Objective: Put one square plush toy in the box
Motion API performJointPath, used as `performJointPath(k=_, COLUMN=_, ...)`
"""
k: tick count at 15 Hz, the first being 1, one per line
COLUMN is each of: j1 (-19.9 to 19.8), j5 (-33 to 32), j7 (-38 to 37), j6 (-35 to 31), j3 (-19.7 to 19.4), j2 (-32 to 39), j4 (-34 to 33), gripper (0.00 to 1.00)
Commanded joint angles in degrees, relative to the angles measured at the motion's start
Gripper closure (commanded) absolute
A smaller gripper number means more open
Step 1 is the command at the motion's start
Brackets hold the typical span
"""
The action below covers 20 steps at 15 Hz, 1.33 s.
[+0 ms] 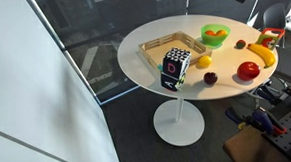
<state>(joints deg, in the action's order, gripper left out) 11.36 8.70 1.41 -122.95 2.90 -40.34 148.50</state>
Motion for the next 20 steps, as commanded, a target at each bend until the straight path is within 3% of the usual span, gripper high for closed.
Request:
performJointPath(k=1, j1=0.9, j5=2.2, j7=1.3, j6=0.7, j3=0.3, j2=7.4, j4=-6.1, gripper=0.00)
performJointPath(k=8, j1=2.4, j5=5.6, j7=2.8, j6=2.4, j3=1.4, j2=19.1, j4=-13.7, gripper=0.00)
performJointPath(k=20, j1=1.7, j5=-1.2, j7=-1.6, j6=5.5, j3=7.8, j2=30.9, j4=-22.7, gripper=0.00)
